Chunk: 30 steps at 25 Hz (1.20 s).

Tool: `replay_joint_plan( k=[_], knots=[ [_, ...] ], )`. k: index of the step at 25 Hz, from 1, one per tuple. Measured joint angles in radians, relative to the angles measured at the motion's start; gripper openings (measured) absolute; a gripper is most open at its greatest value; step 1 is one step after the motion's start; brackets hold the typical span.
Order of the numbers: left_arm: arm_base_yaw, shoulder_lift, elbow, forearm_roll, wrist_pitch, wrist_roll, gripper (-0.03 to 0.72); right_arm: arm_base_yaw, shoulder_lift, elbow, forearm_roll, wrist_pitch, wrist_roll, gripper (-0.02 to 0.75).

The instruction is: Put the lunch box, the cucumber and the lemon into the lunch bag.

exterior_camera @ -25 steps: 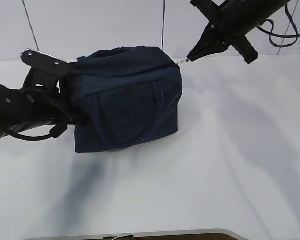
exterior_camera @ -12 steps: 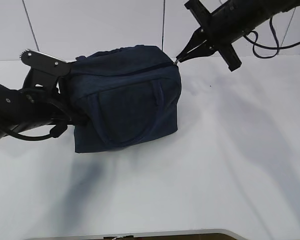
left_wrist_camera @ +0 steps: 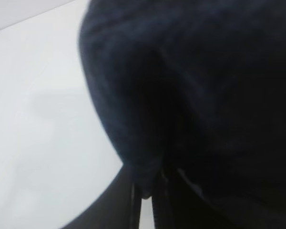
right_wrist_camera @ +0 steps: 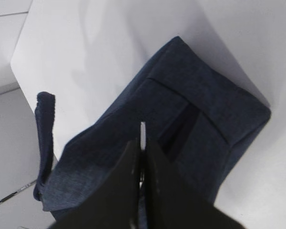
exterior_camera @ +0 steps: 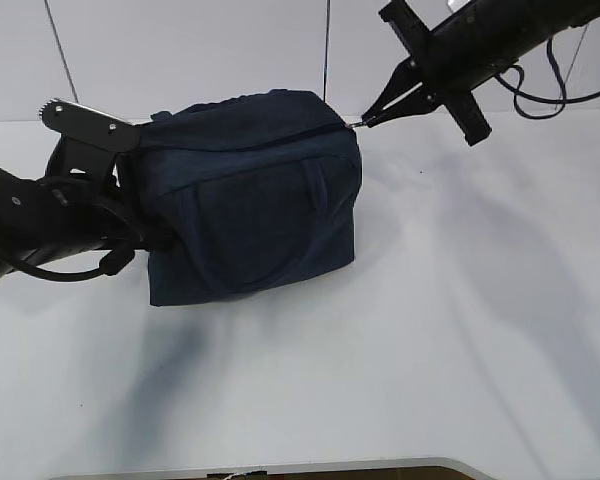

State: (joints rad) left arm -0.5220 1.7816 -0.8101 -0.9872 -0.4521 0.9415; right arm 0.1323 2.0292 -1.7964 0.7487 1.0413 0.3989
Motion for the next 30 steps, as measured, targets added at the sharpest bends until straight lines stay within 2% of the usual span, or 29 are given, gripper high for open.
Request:
replay_joint_plan(
  k=[7,27,29,30],
  knots=[
    [0.000,0.000,0.000,0.000,0.000,0.000,0.001,-0.020,0.000,0.000,-0.053,0.049,0.002,0.005],
    [0.000,0.000,0.000,0.000,0.004,0.000,0.003,-0.020,0.031,-0.006,-0.066,0.049,-0.091,0.005],
    [0.000,-0.007,0.000,0.000,0.009,0.000,0.034,-0.020,0.031,-0.006,-0.066,0.049,-0.096,0.005],
    [0.000,-0.020,0.000,-0.002,0.017,0.000,0.075,-0.020,0.031,-0.006,-0.066,0.049,-0.098,0.005]
  ],
)
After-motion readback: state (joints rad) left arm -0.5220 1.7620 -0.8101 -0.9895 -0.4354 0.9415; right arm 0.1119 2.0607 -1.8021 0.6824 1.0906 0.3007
